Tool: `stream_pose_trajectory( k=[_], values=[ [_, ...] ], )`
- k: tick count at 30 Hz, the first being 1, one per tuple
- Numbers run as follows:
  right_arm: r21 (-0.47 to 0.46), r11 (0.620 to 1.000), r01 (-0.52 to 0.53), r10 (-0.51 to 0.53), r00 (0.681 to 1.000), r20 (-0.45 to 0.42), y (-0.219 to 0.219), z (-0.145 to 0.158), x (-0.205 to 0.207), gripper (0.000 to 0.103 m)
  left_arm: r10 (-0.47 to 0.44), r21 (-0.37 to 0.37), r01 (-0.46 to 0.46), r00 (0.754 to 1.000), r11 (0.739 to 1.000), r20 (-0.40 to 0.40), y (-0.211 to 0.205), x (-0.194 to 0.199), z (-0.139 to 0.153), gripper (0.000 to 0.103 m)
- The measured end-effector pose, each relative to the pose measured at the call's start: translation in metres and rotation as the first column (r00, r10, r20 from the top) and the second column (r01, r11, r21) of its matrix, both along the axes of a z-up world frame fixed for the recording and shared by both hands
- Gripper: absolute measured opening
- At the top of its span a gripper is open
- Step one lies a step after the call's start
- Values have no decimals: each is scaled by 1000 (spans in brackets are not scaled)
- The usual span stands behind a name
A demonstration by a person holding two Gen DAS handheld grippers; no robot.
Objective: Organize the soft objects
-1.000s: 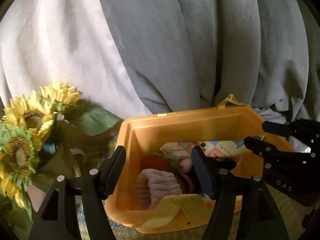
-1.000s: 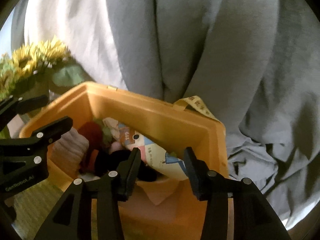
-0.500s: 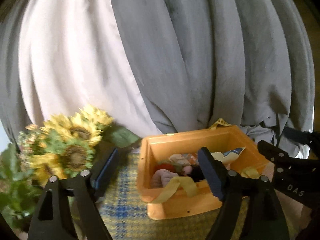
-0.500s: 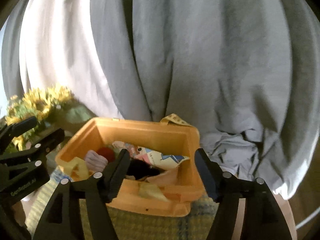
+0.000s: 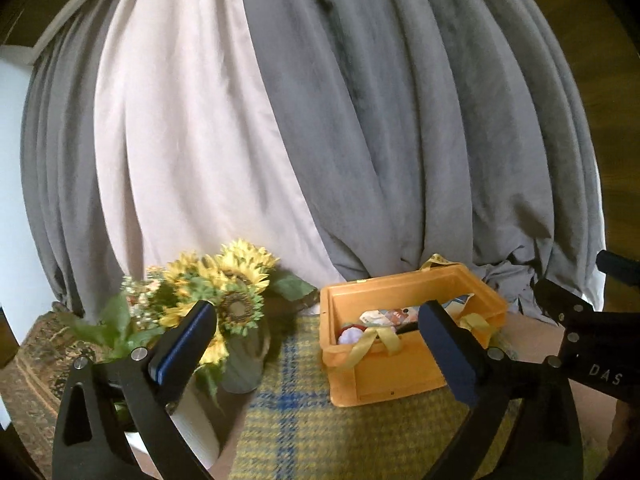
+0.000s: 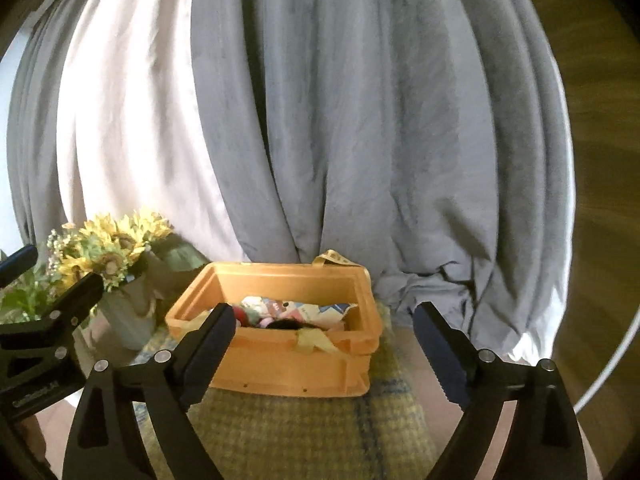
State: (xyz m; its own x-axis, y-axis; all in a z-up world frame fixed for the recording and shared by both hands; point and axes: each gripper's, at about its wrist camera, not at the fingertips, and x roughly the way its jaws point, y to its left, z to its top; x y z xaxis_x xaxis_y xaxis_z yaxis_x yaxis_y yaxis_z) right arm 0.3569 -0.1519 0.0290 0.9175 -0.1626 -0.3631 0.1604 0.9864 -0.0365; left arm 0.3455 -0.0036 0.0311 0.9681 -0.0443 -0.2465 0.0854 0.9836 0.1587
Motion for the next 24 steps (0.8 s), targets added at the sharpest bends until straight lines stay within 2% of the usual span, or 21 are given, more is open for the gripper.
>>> stream_pose_trajectory(
  k=[11,24],
  values=[
    [-21,998,51,-50,998,44,12,10,-75,94,-8,-28,7,1000,1000,-6,16,-65,2,103],
    [-15,1000,6,-5,998,57,4,16,-164,97,10,-50,-12,999,999,-30,16,-158,-2,103]
  ],
)
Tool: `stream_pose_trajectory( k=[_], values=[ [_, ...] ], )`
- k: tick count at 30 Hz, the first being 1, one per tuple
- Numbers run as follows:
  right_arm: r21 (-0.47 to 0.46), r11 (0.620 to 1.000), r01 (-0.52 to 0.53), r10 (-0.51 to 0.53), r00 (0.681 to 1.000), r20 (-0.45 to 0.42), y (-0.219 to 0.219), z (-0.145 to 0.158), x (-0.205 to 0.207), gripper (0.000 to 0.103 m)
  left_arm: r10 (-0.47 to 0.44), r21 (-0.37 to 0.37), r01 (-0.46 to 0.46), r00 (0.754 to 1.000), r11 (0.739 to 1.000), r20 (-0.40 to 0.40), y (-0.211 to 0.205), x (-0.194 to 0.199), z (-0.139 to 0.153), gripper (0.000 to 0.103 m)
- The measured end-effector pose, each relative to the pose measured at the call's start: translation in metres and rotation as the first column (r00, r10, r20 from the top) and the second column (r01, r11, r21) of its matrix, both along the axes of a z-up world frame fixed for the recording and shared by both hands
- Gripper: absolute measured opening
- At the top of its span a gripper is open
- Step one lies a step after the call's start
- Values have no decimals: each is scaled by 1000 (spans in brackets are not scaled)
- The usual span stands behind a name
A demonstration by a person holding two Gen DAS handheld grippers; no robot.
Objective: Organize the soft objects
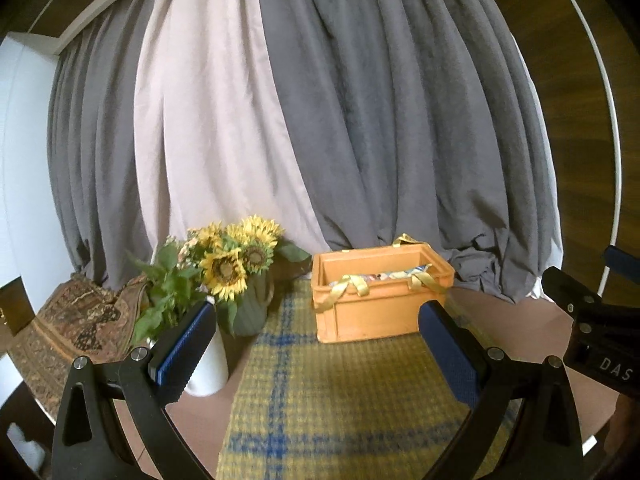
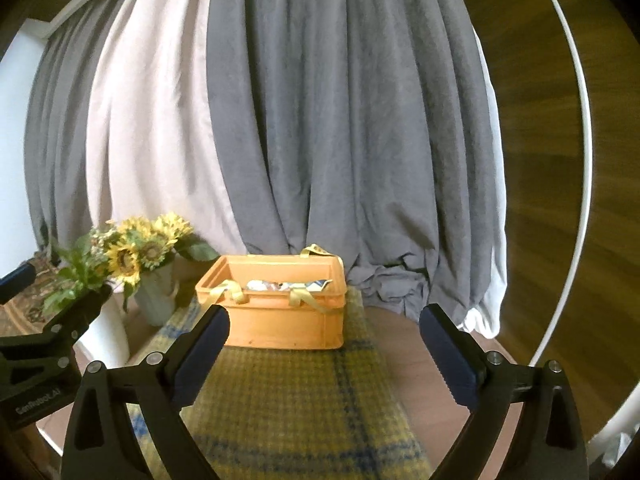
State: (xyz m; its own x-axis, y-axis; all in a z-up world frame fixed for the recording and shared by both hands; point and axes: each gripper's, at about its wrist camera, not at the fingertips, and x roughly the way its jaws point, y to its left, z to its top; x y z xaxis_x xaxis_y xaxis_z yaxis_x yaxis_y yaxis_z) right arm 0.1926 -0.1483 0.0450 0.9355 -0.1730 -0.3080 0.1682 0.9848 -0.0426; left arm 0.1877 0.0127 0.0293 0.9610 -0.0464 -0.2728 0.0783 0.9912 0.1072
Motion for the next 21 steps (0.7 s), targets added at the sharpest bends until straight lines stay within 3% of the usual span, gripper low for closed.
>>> stream_pose_trajectory(
  k=[21],
  values=[
    [49,999,-15,16,1000,-21,-3,-2,-131,97,9,33,-9,1000,999,0,-1,-126,0,103]
  ],
)
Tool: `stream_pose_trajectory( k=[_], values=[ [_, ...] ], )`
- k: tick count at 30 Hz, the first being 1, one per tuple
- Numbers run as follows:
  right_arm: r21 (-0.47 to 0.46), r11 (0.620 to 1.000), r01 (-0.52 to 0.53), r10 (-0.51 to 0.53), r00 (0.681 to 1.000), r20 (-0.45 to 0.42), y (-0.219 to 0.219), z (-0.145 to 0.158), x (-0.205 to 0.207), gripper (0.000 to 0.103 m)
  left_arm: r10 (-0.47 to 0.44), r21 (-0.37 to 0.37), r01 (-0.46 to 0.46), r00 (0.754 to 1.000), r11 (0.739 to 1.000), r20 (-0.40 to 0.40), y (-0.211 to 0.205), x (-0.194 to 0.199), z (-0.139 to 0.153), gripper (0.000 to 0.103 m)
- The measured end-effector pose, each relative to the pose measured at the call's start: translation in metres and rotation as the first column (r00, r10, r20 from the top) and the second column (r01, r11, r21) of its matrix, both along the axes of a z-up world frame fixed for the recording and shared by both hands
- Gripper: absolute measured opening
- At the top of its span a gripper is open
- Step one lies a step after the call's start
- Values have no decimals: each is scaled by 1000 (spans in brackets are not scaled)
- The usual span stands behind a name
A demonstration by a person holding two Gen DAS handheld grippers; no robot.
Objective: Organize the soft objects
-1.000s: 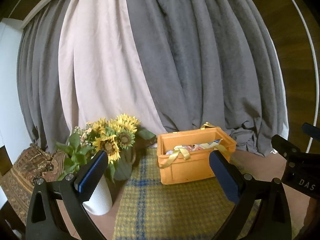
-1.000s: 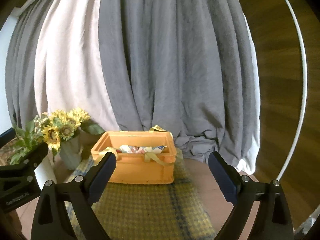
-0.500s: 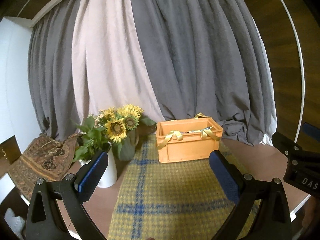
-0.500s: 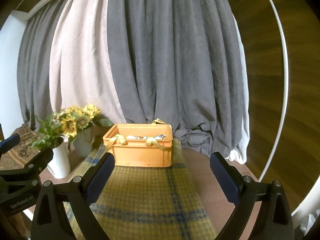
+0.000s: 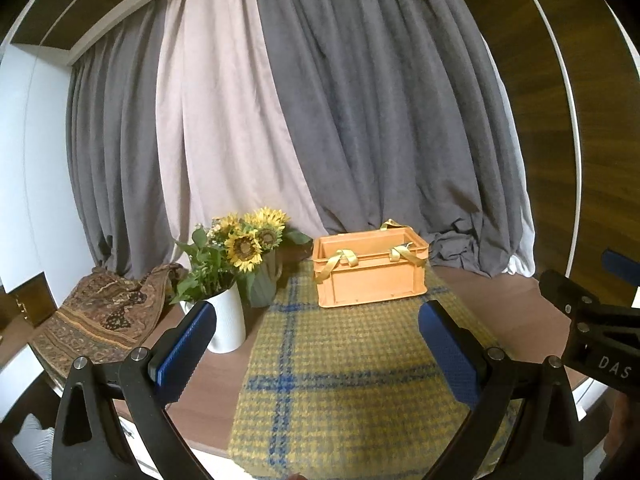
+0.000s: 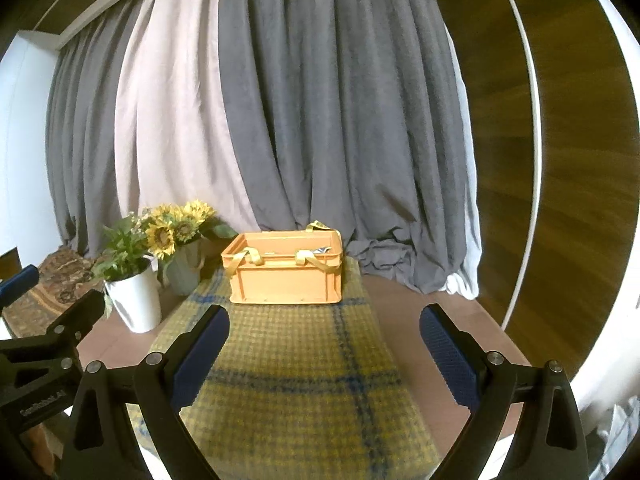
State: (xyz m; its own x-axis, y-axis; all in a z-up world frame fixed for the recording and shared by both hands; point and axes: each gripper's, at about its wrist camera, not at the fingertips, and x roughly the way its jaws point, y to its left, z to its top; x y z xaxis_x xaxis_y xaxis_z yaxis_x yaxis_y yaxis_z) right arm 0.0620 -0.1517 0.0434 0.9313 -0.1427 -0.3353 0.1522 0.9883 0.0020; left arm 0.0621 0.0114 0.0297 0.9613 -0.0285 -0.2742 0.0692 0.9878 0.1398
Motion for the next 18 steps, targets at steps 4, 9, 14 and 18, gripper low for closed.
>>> stream_pose_trajectory(
  k=[4,9,14,18],
  values=[
    [6,1000,5,-5,1000,2,-2,1,-13,97,0,4,0,1000,1000,9,1,-15,2,103],
    [11,1000,6,-6,1000,0,-3,1,-28,97,-4,1,4,1000,1000,17,1,-31,3,103],
    [7,1000,11,-11,1000,7,-5,1,-40,97,-10,-1,10,1000,1000,25,-1,-43,4,103],
    [11,1000,20,-20,1000,10,-8,2,-46,97,-10,4,10,999,1000,34,-4,-50,5,103]
  ],
)
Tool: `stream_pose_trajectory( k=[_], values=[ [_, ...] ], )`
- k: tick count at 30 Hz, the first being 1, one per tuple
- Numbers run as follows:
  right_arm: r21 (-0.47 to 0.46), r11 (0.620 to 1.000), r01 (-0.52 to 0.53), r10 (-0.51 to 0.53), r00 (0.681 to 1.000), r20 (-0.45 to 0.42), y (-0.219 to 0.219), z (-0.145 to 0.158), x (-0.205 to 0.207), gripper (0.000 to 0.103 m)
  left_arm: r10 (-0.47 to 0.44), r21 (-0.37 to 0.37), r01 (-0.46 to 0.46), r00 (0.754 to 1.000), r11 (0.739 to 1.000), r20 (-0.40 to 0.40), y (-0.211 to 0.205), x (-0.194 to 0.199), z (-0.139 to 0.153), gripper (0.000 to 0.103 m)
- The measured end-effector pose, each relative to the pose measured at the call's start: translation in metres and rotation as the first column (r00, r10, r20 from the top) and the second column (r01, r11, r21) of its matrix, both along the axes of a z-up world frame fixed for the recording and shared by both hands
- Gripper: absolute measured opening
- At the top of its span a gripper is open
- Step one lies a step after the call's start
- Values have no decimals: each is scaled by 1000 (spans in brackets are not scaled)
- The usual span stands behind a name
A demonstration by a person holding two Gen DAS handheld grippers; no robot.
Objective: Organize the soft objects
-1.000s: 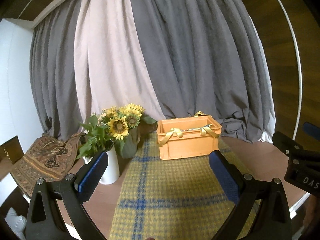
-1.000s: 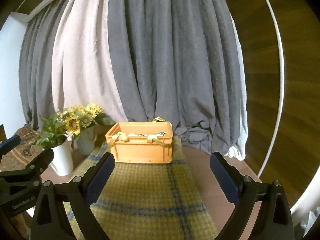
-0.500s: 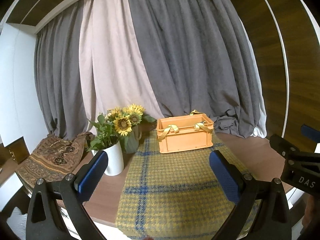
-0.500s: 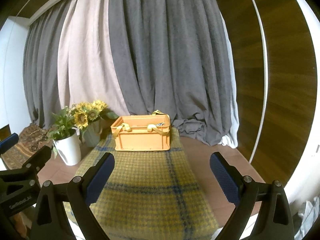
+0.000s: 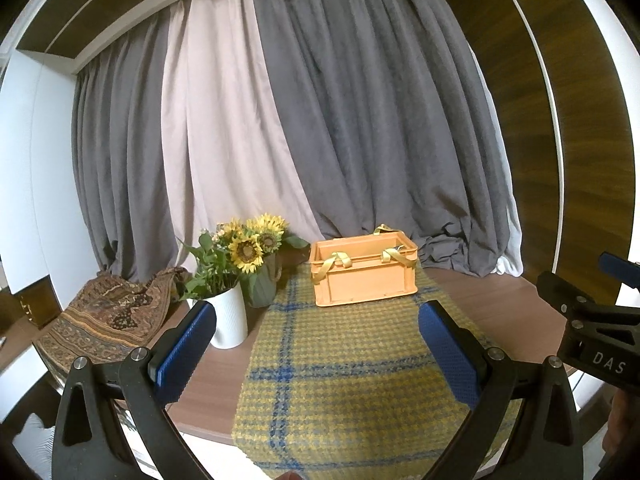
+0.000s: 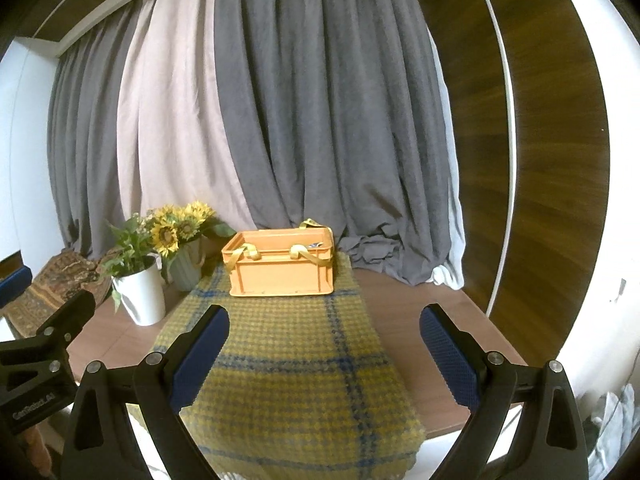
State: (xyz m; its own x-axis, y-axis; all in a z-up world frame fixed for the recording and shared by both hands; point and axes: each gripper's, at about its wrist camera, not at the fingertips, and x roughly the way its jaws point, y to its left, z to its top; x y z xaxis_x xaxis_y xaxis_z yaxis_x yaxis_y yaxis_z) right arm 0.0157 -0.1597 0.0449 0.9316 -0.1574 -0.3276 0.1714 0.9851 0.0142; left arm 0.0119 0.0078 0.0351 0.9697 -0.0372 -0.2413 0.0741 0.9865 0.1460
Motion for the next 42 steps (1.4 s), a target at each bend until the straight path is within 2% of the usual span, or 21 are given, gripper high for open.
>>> stream_pose_trajectory(
  k=[10,42],
  values=[
    [1,1000,1,-1,1000,8,-4,1,-10,97,2,2,-2,1000,1000,15,-6,-13,3,103],
    [-4,1000,2,-2,1000,3,-10,3,-17,97,-8,-13,8,1000,1000,1,-7,-16,7,103]
  ],
)
